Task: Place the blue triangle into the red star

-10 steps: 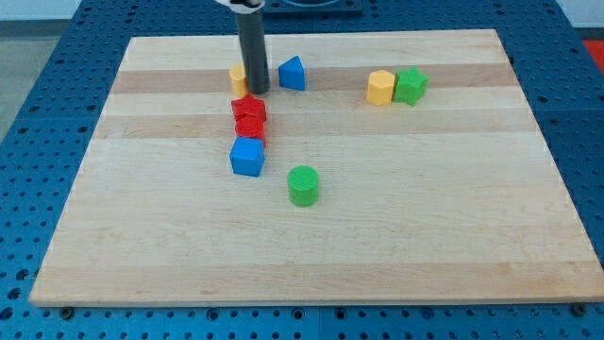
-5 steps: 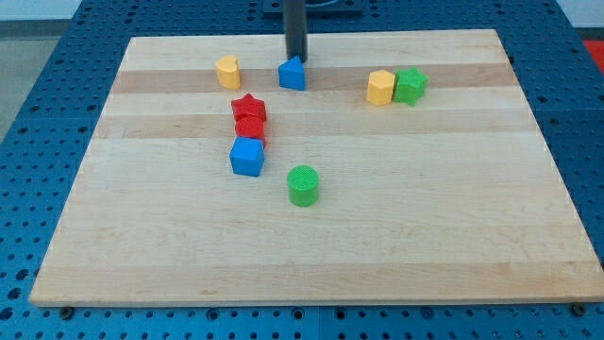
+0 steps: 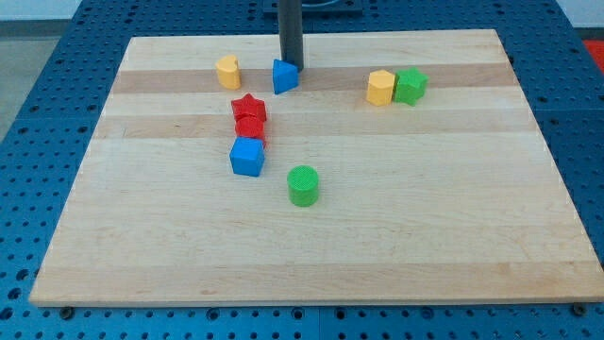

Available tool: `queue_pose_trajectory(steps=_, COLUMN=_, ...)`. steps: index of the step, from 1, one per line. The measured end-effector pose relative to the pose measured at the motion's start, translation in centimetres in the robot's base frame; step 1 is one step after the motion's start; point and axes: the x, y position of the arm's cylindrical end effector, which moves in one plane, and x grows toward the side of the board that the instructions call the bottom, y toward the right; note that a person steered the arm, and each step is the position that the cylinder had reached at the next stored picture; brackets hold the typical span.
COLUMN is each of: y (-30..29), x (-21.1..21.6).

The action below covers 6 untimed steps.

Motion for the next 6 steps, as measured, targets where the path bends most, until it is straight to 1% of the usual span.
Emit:
queue_pose_trajectory(steps=3, y=-2.9, x=1.8)
queue_pose_trajectory(steps=6, y=-4.1, x=2.4)
